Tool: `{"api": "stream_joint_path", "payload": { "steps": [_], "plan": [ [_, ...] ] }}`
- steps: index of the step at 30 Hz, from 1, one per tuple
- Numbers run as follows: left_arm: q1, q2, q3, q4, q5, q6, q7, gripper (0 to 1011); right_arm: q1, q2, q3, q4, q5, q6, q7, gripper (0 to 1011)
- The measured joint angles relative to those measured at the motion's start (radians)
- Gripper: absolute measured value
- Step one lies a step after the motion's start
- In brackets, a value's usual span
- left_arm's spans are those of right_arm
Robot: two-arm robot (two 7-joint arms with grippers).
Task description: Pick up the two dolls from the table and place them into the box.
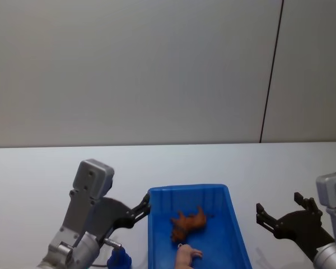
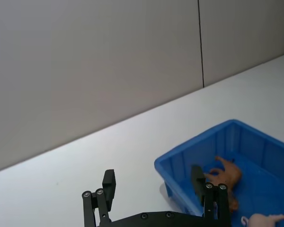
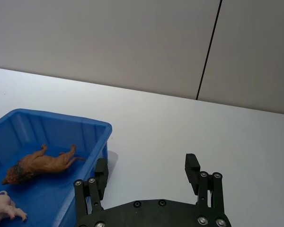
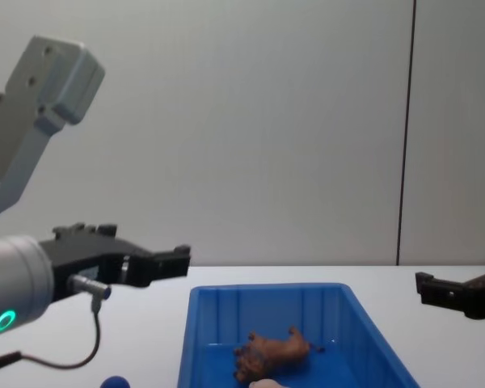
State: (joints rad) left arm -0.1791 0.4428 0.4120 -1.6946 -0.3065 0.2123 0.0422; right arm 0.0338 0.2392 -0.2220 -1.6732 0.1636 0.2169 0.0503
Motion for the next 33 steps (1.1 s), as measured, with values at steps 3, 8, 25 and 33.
{"api": "stream_joint_path", "payload": {
  "steps": [3,8,25,33],
  "plan": [
    [0.01,0.009,-0.008,-0.003,-0.028,0.041,0.008,1001,-0.001,0.0,0.0,-0.001,0.001,0.0,-0.001,1001],
    [0.019,0.018,-0.017,-0.002,-0.059,0.084,0.015,1001,-0.002,0.001,0.001,-0.002,0.001,0.001,-0.003,1001],
    [0.044,0.031,-0.034,0.029,-0.12,0.185,0.016,1001,-0.004,0.002,0.002,-0.004,0.003,0.001,-0.005,1001],
    [0.053,0.034,-0.037,0.04,-0.142,0.201,-0.002,1001,-0.004,0.002,0.002,-0.004,0.003,0.001,-0.005,1001]
  ]
}}
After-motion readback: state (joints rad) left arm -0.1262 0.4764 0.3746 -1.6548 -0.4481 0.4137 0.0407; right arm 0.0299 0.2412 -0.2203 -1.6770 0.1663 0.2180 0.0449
